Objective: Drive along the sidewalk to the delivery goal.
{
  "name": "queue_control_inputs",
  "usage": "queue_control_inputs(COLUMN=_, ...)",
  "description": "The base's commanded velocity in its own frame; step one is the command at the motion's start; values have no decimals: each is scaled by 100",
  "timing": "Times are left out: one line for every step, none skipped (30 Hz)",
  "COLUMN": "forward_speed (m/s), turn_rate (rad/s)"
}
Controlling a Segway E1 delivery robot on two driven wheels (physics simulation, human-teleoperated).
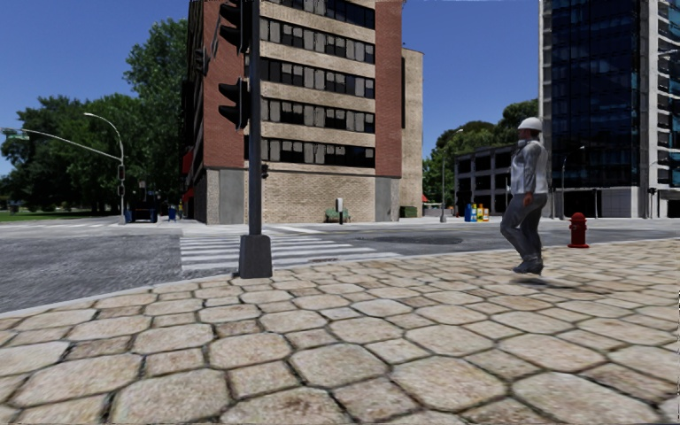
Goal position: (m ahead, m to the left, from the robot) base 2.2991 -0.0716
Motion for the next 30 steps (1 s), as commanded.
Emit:
queue_control_inputs(forward_speed=136, turn_rate=-41)
queue_control_inputs(forward_speed=136, turn_rate=-49)
queue_control_inputs(forward_speed=136, turn_rate=-52)
queue_control_inputs(forward_speed=136, turn_rate=-53)
queue_control_inputs(forward_speed=136, turn_rate=-53)
queue_control_inputs(forward_speed=136, turn_rate=-54)
queue_control_inputs(forward_speed=136, turn_rate=-54)
queue_control_inputs(forward_speed=136, turn_rate=-54)
queue_control_inputs(forward_speed=136, turn_rate=-54)
queue_control_inputs(forward_speed=136, turn_rate=-54)
queue_control_inputs(forward_speed=136, turn_rate=-54)
queue_control_inputs(forward_speed=136, turn_rate=-54)
queue_control_inputs(forward_speed=136, turn_rate=-55)
queue_control_inputs(forward_speed=136, turn_rate=-56)
queue_control_inputs(forward_speed=136, turn_rate=-56)
queue_control_inputs(forward_speed=136, turn_rate=-57)
queue_control_inputs(forward_speed=136, turn_rate=-57)
queue_control_inputs(forward_speed=136, turn_rate=-57)
queue_control_inputs(forward_speed=136, turn_rate=-57)
queue_control_inputs(forward_speed=136, turn_rate=-57)
queue_control_inputs(forward_speed=136, turn_rate=-53)
queue_control_inputs(forward_speed=136, turn_rate=-1)
queue_control_inputs(forward_speed=136, turn_rate=0)
queue_control_inputs(forward_speed=136, turn_rate=0)
queue_control_inputs(forward_speed=136, turn_rate=0)
queue_control_inputs(forward_speed=136, turn_rate=0)
queue_control_inputs(forward_speed=136, turn_rate=0)
queue_control_inputs(forward_speed=136, turn_rate=0)
queue_control_inputs(forward_speed=136, turn_rate=0)
queue_control_inputs(forward_speed=136, turn_rate=0)
